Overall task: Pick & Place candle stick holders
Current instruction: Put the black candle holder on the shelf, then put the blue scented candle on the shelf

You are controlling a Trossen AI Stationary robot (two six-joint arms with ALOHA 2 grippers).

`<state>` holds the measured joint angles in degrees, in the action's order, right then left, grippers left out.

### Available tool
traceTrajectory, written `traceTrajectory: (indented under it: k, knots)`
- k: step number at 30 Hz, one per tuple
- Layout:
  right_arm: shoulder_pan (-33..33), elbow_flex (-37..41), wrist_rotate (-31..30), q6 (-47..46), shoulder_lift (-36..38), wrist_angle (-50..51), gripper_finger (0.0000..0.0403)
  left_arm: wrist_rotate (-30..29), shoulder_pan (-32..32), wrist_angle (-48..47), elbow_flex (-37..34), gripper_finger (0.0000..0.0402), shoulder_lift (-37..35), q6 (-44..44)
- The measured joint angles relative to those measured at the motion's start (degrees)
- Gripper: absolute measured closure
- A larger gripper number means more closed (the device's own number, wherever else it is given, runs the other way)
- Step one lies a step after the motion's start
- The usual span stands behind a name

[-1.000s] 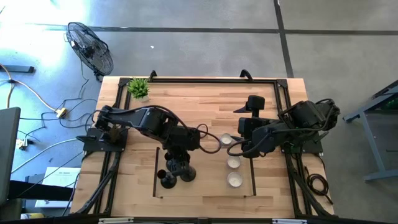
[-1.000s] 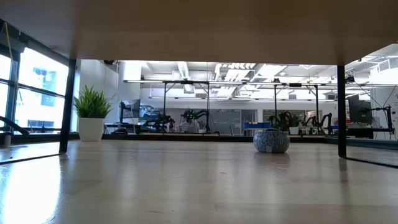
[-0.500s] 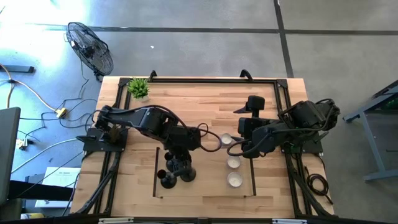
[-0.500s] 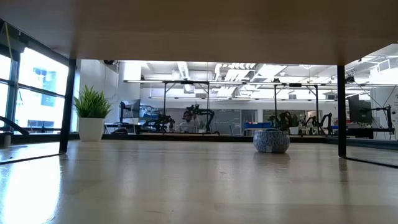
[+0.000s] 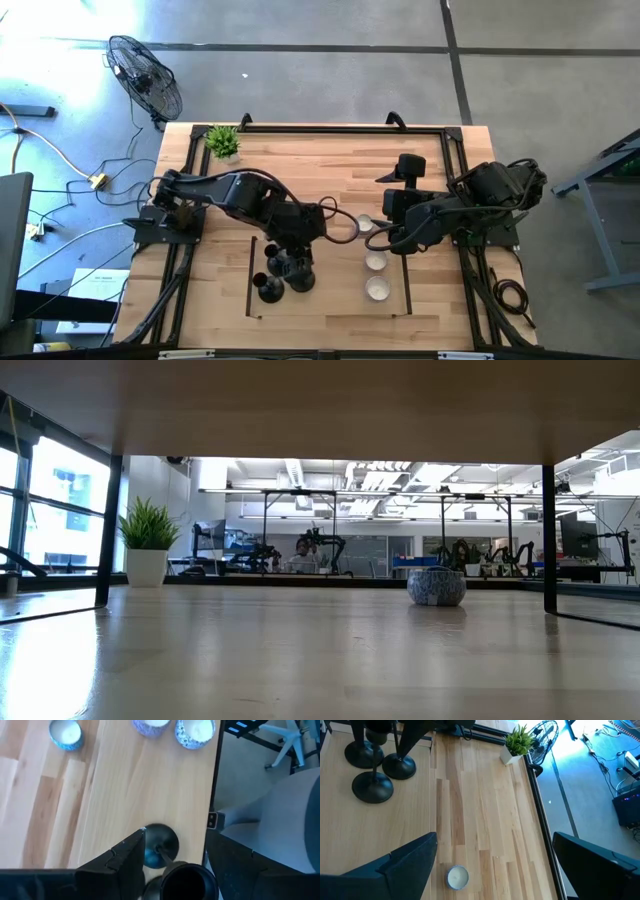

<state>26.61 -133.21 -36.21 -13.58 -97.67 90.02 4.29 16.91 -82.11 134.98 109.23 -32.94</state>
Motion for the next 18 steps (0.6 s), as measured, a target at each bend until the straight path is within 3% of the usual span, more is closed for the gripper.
traceTrajectory:
  k: [18]
  knots:
    - [-0.02, 0.01, -0.41, 0.59, 0.02, 0.00, 0.0013, -2.69, -0.02, 13.57, 0.00, 0.0197, 0.00, 9.69]
